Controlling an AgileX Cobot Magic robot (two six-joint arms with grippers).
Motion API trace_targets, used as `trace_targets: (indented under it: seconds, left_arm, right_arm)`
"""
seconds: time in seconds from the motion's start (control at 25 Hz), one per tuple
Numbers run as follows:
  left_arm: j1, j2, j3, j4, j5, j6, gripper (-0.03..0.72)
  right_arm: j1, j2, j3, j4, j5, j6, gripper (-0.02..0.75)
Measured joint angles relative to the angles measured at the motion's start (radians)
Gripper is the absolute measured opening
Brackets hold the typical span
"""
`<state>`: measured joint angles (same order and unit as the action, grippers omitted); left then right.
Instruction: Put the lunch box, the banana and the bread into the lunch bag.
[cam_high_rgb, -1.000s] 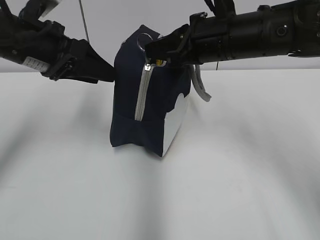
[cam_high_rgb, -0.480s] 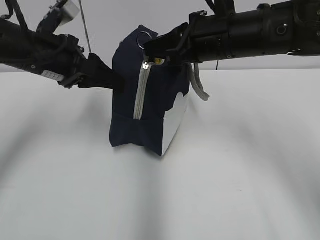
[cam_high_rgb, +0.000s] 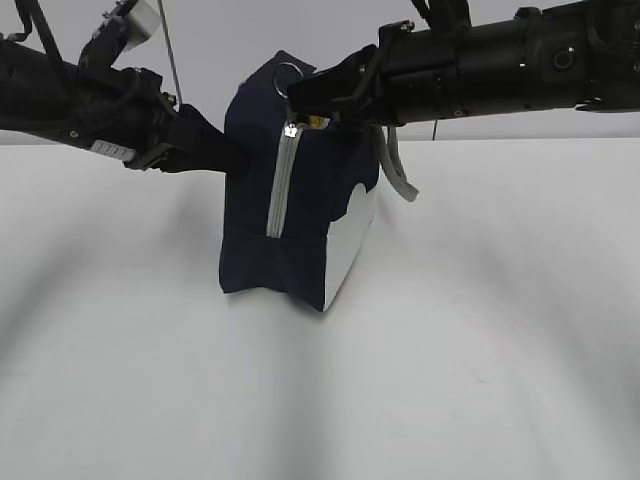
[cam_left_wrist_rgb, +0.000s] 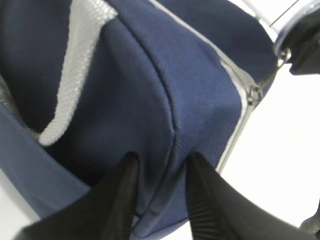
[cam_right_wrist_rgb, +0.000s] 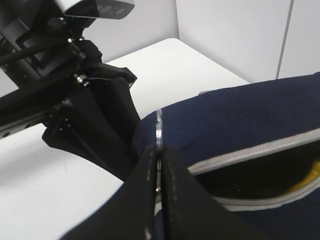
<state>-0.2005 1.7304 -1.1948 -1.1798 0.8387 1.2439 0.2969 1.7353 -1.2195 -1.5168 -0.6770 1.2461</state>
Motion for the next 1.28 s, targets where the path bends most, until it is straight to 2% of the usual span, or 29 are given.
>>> trace_targets:
  seconds: [0.16, 0.32, 0.36, 0.84, 1.28]
  left_arm:
    - [0.000, 0.000, 0.000, -0.003, 0.000, 0.006, 0.179]
    - [0.000, 0.000, 0.000, -0.003, 0.003, 0.010, 0.027]
    - [0.000, 0.000, 0.000, -0.003, 0.006, 0.011, 0.013]
    - [0.000, 0.000, 0.000, -0.011, 0.056, 0.011, 0.004]
    - [0.000, 0.000, 0.000, -0.007, 0.094, -0.031, 0.003]
  right_arm:
    - [0.000, 0.000, 0.000, 0.002, 0.000, 0.000, -0.016]
    - [0.000, 0.000, 0.000, 0.006, -0.007, 0.000, -0.016]
    - [0.000, 0.000, 0.000, 0.011, -0.012, 0.000, -0.016]
    - [0.000, 0.002, -0.002, 0.106, -0.041, 0.001, -0.016]
    - [0.000, 0.002, -0.081, 0.131, 0.040, 0.001, -0.016]
